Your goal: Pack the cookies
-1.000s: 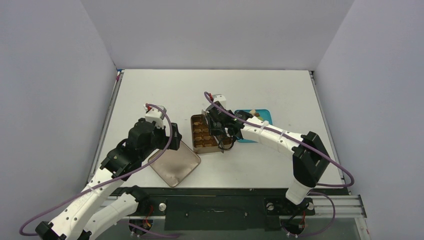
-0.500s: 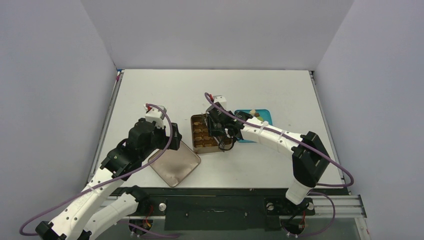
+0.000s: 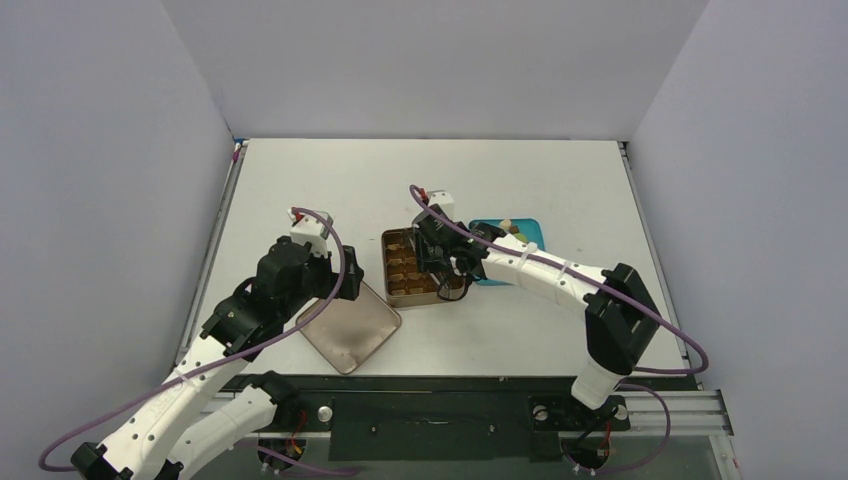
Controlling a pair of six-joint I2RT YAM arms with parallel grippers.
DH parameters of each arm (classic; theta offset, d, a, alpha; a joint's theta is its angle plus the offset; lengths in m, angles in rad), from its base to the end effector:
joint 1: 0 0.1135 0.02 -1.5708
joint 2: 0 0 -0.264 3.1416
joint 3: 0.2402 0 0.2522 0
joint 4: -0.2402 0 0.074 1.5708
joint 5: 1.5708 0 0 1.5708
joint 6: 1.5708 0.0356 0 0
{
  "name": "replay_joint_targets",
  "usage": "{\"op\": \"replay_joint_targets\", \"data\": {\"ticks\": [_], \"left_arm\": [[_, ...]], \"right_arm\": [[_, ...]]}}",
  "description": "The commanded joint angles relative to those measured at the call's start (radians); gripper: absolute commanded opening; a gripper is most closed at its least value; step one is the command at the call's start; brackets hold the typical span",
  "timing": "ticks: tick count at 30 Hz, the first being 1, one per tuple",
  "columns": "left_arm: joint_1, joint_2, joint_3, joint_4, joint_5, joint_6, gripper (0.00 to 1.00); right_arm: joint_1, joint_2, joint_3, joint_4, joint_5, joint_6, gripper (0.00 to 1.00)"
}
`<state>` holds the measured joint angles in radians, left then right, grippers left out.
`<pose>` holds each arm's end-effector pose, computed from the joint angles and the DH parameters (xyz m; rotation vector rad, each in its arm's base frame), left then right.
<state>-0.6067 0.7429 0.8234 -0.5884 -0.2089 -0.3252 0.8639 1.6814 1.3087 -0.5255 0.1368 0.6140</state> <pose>0.1356 -0.0852 0.3187 0.1650 2.0794 -0.3549 0.2422 0.2761 0.2571 -0.2538 2.5044 0.4651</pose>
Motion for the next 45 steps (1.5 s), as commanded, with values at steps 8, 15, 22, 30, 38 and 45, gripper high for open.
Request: {"op": "replay_joint_targets", "data": {"ticks": [8, 15, 22, 30, 38, 45], "left_arm": [[0.003, -0.003, 0.013, 0.016, 0.029, 0.007, 0.97], [0.002, -0.045, 0.003, 0.026, 0.02, 0.003, 0.97], [0.002, -0.049, 0.002, 0.025, 0.015, 0.003, 0.97], [0.011, -0.012, 0.011, 0.021, -0.022, 0.004, 0.97], [0.023, -0.056, -0.008, 0.035, -0.015, 0.002, 0.97], [0.025, -0.046, -0.003, 0.039, 0.005, 0.002, 0.97]], "right_arm": [[-0.003, -0.177, 0.01, -0.018, 0.15, 0.03, 0.35], [-0.021, -0.282, -0.055, -0.04, 0.204, 0.049, 0.37], [-0.048, -0.339, -0.11, -0.07, 0.213, 0.053, 0.37], [-0.09, -0.409, -0.15, -0.062, 0.24, 0.015, 0.37], [-0.197, -0.463, -0.207, -0.076, 0.26, -0.021, 0.39], [-0.299, -0.449, -0.286, -0.039, 0.23, -0.037, 0.41]]}}
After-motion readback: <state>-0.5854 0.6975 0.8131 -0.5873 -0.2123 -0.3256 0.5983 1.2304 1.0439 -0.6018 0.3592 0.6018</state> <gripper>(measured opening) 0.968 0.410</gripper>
